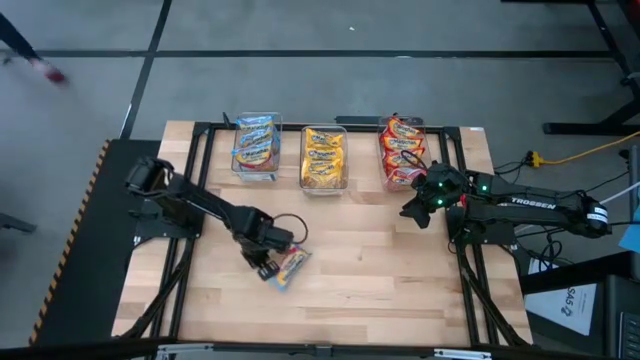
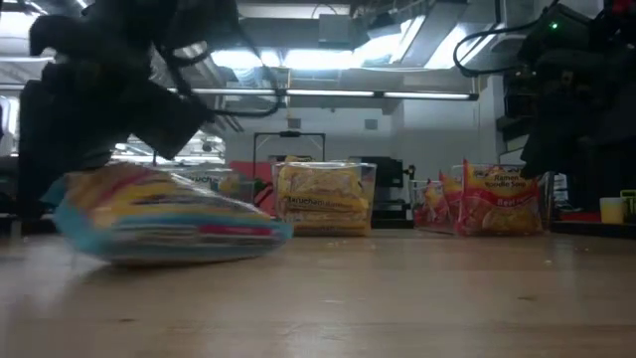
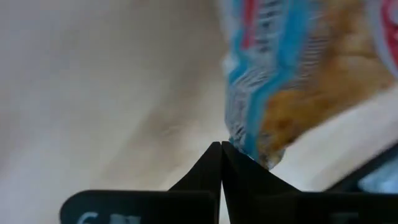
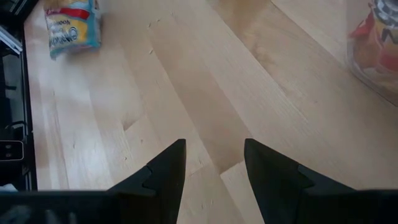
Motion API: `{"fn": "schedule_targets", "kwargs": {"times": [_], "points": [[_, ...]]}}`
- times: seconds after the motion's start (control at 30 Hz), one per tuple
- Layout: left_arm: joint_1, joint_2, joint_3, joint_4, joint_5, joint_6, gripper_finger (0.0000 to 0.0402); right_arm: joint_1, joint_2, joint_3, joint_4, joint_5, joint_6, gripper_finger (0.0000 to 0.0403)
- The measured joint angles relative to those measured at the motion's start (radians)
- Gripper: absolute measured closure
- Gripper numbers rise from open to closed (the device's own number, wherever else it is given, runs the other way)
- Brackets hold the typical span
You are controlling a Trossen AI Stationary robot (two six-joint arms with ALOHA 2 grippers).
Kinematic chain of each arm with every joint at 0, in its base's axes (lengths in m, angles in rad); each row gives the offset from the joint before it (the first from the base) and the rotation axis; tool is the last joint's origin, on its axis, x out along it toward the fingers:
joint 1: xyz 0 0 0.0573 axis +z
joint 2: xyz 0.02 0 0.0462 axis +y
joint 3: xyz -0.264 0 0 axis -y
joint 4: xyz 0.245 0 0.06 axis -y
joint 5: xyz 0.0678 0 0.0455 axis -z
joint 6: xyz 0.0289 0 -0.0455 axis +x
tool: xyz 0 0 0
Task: Sort Maruchan noodles
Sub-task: Put the blue noodle pack into the left transparent bin
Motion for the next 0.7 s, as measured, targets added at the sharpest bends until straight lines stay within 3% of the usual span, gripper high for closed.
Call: {"fn": "schedule_targets", "kwargs": {"times": [0.47, 0.7], "points": [[-0.016, 0.003, 0.000, 0.586, -0.067, -0.064, 0.0400, 0.000, 0.000, 0.000, 0.000, 0.000, 0.000, 0.0235], [0.070, 0.003, 0.000, 0.760, -0.164, 0.089, 0.0400, 0.000, 0.000, 0.000, 0.001, 0.003, 0.000, 0.0235]]}}
